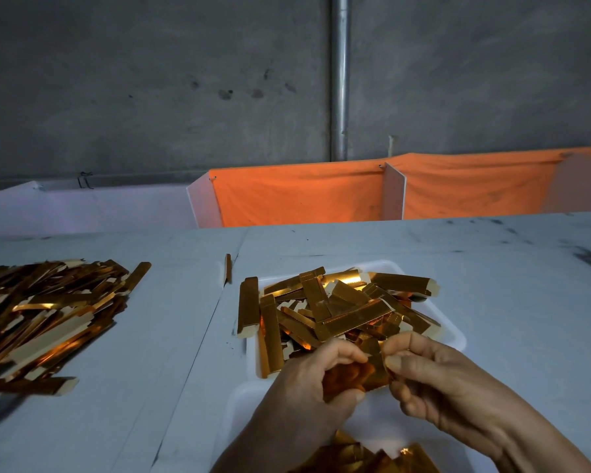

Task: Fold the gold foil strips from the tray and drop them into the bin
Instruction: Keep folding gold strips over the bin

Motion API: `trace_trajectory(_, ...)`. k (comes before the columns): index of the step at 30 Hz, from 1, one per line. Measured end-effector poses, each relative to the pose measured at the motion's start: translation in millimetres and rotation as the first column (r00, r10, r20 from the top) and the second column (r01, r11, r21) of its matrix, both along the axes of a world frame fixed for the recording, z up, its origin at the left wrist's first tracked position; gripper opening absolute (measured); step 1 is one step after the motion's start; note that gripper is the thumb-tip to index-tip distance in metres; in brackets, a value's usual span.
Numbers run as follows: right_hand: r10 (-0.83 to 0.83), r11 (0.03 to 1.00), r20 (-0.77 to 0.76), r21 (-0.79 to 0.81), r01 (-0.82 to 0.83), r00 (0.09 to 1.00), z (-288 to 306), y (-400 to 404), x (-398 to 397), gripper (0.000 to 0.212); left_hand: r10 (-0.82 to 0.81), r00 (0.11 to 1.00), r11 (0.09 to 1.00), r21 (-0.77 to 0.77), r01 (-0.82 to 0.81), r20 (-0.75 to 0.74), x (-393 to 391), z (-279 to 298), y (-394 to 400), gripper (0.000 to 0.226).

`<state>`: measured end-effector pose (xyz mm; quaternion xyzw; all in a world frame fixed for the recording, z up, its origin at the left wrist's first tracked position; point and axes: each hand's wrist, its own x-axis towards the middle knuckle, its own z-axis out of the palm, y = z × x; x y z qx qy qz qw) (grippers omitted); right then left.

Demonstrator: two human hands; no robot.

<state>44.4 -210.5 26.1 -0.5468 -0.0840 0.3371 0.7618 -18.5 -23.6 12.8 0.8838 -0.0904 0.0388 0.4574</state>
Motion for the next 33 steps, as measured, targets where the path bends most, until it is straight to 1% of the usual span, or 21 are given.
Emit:
trace_trajectory(2, 0.014, 0.999, 0.018, -0.049, -0.013, 1.0, 1.1, -0.2, -0.7, 0.033, -0.006, 1.0, 1.0, 0.002, 0.006, 0.01, 0.2, -0.6, 0.1, 0.04)
trace_trajectory(4, 0.014, 0.994, 0.07, -0.108, -0.006, 0.997, 1.2, -0.4, -1.0, 0.028, -0.011, 1.0, 1.0, 0.025, 0.01, 0.024, 0.8, -2.5, 0.5, 0.041)
trace_trajectory(7, 0.022, 0.977, 0.149, -0.215, 0.011, 0.989, 0.3, -0.1, -1.0, 0.014, -0.018, 0.998, 0.994, 0.106, 0.012, 0.054, 1.4, -5.9, -0.2, 0.046)
trace_trajectory(9, 0.036, 0.962, 0.184, -0.273, 0.016, 0.982, -1.3, -0.2, -0.5, 0.012, -0.033, 0.997, 0.987, 0.159, 0.021, 0.074, 1.9, -7.2, -1.1, 0.048)
trace_trajectory(11, 0.05, 0.95, 0.206, -0.311, 0.017, 0.977, -1.8, -0.2, -0.1, 0.012, -0.042, 0.995, 0.981, 0.191, 0.024, 0.095, 2.7, -8.8, -1.3, 0.044)
trace_trajectory(13, 0.052, 0.951, 0.193, -0.308, 0.011, 0.98, -1.8, -0.1, 0.1, 0.013, -0.043, 0.993, 0.981, 0.192, 0.022, 0.107, 3.5, -10.5, -0.5, 0.043)
trace_trajectory(20, 0.006, 0.98, 0.099, -0.198, 0.014, 0.995, -2.3, -0.2, 0.7, 0.013, -0.037, 0.995, 0.987, 0.159, 0.022, 0.097, 5.1, -12.4, 0.9, 0.045)
trace_trajectory(25, 0.003, 0.984, 0.068, -0.178, 0.009, 0.998, -1.9, -0.7, 1.2, 0.013, -0.035, 0.996, 0.994, 0.109, 0.026, 0.083, 4.9, -12.0, 2.3, 0.043)
trace_trajectory(28, 0.006, 0.982, 0.078, -0.189, 0.009, 0.997, -2.0, -1.3, 0.4, 0.012, -0.06, 0.991, 0.987, 0.154, 0.042, 0.118, 4.4, -10.6, 0.9, 0.043)
trace_trajectory(33, 0.007, 0.971, 0.138, -0.237, 0.026, 0.99, -2.2, -1.0, -1.3, 0.014, -0.092, 0.979, 0.971, 0.232, 0.048, 0.182, 3.8, -12.1, 1.0, 0.034)
